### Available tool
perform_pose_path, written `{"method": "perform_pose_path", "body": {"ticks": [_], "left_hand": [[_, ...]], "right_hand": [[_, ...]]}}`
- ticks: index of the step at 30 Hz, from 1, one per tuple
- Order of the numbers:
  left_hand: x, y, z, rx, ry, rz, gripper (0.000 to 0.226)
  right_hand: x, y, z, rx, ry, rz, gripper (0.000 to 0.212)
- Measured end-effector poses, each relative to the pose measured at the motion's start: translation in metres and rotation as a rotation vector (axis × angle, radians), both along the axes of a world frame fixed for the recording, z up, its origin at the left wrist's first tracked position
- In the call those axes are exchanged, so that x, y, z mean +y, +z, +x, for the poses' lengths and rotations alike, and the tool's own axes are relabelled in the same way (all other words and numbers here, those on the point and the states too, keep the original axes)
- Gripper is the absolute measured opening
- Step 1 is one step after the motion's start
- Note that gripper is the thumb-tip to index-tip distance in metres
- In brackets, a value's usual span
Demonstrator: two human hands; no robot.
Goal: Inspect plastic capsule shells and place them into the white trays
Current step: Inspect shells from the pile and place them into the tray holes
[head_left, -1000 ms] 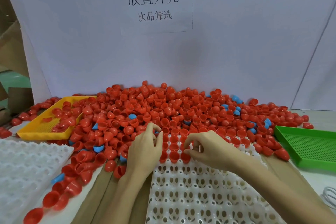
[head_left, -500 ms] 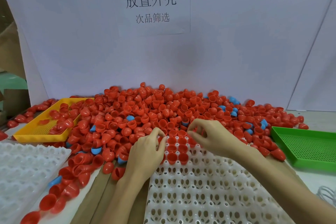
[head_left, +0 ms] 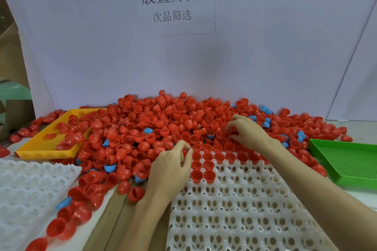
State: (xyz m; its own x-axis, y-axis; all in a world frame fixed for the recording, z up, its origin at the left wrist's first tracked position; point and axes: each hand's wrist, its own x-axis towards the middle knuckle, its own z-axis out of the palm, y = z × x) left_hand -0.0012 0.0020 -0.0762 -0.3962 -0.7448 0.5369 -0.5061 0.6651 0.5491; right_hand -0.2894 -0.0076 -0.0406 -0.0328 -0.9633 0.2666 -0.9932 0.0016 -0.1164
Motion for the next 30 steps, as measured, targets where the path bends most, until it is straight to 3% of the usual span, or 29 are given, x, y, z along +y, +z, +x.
{"method": "perform_pose_path", "body": {"ticks": [7,11,16,23,28,30], "left_hand": [[-0.003,0.0,0.002,0.02,0.005,0.024,0.017],[-0.002,0.0,0.0,0.146,-0.036,0.129,0.021],[0.001,0.002,-0.002,0.175,-0.069,0.146,0.022],[0.019,0.015,-0.008,0.229,-0.181,0.151,0.006],[0.039,0.028,-0.014,0.256,-0.383,0.237,0.048],[0.048,0.031,-0.019,0.285,-0.44,0.235,0.053]], "right_hand": [[0.002,-0.005,-0.005,-0.007,-0.02,-0.11,0.014],[0.021,0.003,-0.003,-0.129,0.016,-0.21,0.013],[0.063,0.014,0.009,-0.291,0.084,-0.302,0.009],[0.118,0.01,0.032,-0.587,0.18,-0.141,0.007],[0.138,0.018,0.041,-0.849,0.304,-0.016,0.015],[0.142,0.019,0.045,-0.898,0.352,0.008,0.016]]}}
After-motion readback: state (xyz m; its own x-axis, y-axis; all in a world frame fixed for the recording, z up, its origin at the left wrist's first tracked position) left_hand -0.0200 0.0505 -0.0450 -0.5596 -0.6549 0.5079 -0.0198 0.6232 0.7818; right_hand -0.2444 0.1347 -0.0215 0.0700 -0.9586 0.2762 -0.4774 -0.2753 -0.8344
